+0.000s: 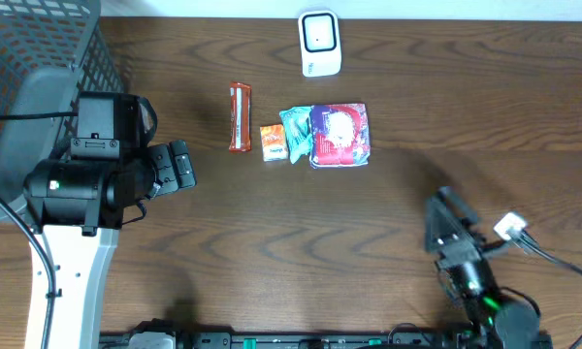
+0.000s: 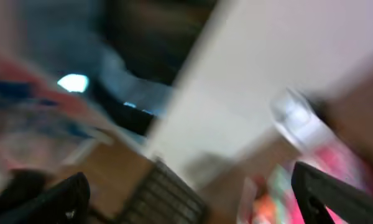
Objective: Scan the item barcode
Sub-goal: 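Grasp the pink-purple snack bag with the right gripper and lift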
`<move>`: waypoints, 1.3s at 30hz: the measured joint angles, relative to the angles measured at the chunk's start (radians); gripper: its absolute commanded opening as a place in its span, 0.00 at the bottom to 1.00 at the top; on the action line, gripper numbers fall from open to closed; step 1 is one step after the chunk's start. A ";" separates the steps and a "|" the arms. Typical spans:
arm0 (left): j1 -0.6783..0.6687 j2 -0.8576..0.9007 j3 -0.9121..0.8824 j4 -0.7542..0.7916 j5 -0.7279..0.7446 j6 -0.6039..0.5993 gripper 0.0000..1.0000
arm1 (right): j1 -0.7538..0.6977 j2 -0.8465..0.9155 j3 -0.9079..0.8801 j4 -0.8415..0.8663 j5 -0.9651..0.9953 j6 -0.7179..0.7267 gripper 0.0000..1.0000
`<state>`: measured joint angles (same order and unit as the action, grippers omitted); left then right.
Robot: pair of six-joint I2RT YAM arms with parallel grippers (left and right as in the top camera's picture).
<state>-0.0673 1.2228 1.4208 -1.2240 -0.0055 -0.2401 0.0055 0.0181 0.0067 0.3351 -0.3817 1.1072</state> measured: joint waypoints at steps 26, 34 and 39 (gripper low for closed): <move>0.000 0.000 0.000 0.000 0.000 0.000 0.98 | 0.149 1.072 1.106 -1.135 -0.022 -0.908 0.99; 0.000 0.000 0.000 0.000 0.000 0.000 0.98 | 0.264 1.410 1.285 -1.229 0.030 -0.964 0.99; 0.000 0.000 0.000 0.000 0.000 0.000 0.98 | 0.264 1.476 1.287 -1.136 0.031 -0.970 0.99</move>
<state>-0.0673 1.2232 1.4204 -1.2243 -0.0051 -0.2401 0.2695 1.4937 1.2934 -0.8009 -0.3511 0.1371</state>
